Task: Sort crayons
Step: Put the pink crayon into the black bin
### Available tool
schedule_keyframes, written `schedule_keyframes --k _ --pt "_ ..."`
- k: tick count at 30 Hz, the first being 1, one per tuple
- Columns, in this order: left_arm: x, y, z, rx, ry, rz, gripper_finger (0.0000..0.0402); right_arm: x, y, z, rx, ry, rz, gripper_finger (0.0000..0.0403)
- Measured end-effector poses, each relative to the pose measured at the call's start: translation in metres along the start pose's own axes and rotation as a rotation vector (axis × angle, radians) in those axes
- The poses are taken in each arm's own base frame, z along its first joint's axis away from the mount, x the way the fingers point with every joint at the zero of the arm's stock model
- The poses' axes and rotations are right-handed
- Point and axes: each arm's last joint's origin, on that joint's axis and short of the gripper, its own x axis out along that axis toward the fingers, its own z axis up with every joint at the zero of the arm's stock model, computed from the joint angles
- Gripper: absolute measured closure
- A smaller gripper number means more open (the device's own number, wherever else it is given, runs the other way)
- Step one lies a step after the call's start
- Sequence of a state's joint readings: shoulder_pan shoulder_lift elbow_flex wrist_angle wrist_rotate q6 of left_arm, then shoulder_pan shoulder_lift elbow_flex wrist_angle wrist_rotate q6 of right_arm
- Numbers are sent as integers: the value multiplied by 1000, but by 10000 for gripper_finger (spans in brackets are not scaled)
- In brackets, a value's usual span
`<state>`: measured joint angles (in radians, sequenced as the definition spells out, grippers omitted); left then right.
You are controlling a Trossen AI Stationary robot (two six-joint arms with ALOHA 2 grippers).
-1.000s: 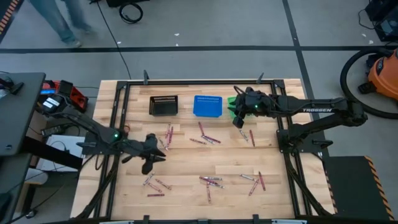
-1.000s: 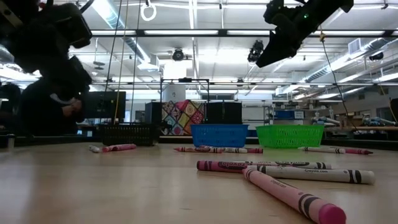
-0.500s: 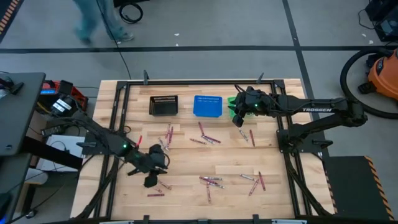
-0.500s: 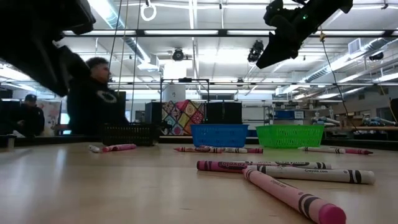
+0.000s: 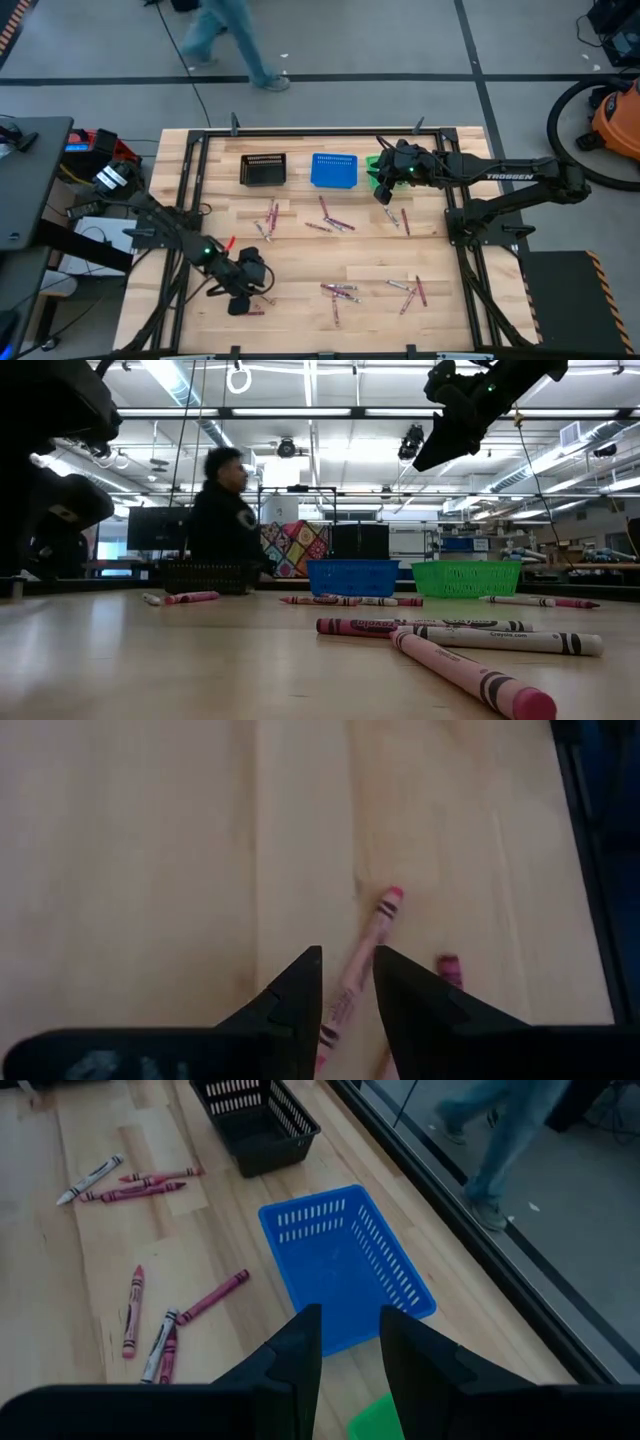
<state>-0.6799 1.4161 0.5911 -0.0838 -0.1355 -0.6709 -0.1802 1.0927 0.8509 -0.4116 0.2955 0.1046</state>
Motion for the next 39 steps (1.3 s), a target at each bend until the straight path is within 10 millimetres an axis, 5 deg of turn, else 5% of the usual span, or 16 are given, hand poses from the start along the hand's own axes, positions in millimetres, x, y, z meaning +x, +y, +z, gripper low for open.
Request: schedule_keyframes --k 30,39 --pt "2 -1 -7 211 52 10 299 0 0 0 8 2 -2 290" --pt "3 5 3 159 43 -43 299 0 0 0 8 2 -2 290"
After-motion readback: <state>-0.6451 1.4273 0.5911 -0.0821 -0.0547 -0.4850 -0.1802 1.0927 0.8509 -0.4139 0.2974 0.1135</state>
